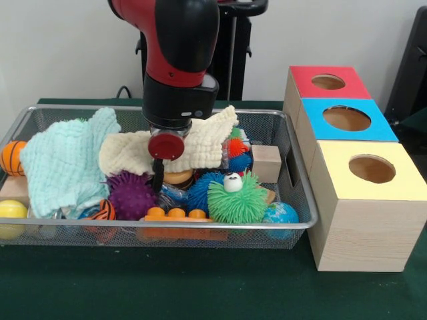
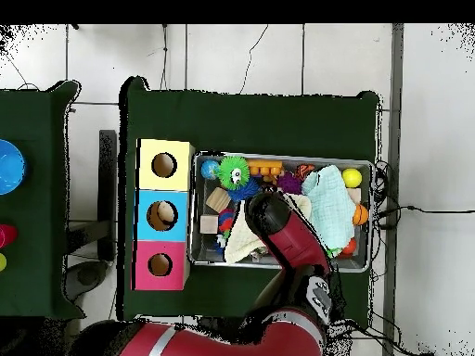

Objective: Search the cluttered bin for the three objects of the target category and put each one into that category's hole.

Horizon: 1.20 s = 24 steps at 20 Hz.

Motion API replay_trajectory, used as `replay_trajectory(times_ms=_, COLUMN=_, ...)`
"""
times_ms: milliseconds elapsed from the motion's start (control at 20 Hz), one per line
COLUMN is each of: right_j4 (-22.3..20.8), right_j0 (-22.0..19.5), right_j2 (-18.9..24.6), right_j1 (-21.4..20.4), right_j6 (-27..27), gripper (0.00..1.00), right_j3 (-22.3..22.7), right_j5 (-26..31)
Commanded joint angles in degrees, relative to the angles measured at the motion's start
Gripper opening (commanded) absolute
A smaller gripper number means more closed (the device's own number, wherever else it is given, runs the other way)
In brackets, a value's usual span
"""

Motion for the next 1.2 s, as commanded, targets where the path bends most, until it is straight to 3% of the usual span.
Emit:
replay_trajectory(times_ms=50, right_j4=1.9, right_j0=0.7, right_j2=3.9, right_j1=0.3, right_j6=12.9, gripper=1.00, right_j3=0.4, right_j5=6.2)
replay_trajectory(times_ms=450, right_j4=1.6, right_j0=-3.0, right_j2=9.4, right_j1=-0.7, right_j6=10.0, gripper=1.00, right_j3=1.7, right_j5=1.2)
replay_trajectory(times_ms=1200, right_j4=0.0, right_j0=-5.8, right_j2=12.4, right_j1=-2.1, right_j6=8.4, gripper=1.00, right_j3=2.7, right_j5=-0.7)
